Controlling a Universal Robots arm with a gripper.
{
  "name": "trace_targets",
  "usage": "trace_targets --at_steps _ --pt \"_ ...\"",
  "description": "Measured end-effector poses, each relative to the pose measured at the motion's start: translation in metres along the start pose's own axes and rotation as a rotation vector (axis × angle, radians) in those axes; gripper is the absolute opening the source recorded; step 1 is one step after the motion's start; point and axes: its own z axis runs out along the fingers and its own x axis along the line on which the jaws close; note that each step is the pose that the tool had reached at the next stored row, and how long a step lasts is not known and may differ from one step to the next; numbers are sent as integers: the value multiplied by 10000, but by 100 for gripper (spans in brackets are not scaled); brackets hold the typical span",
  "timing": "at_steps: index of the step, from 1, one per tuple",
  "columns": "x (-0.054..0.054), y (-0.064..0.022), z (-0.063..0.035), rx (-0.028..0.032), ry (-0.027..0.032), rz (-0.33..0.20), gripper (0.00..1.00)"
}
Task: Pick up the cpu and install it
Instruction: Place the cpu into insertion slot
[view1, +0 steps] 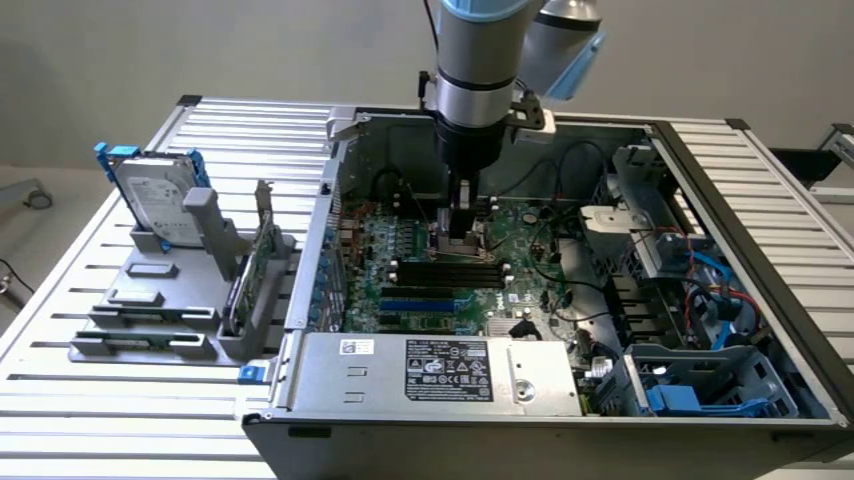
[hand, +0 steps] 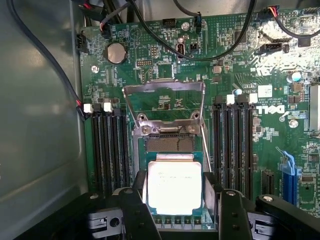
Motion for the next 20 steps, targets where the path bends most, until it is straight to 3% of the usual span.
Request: trace_targets --at_steps 3,7,13,20 --pt "-6 -1 38 -4 94 2 55" --pt "-18 -1 65 -43 113 -2 55" --pt "-29 -8 95 -303 129 -28 55" --pt "-31 -18 121 -322 127 -29 55"
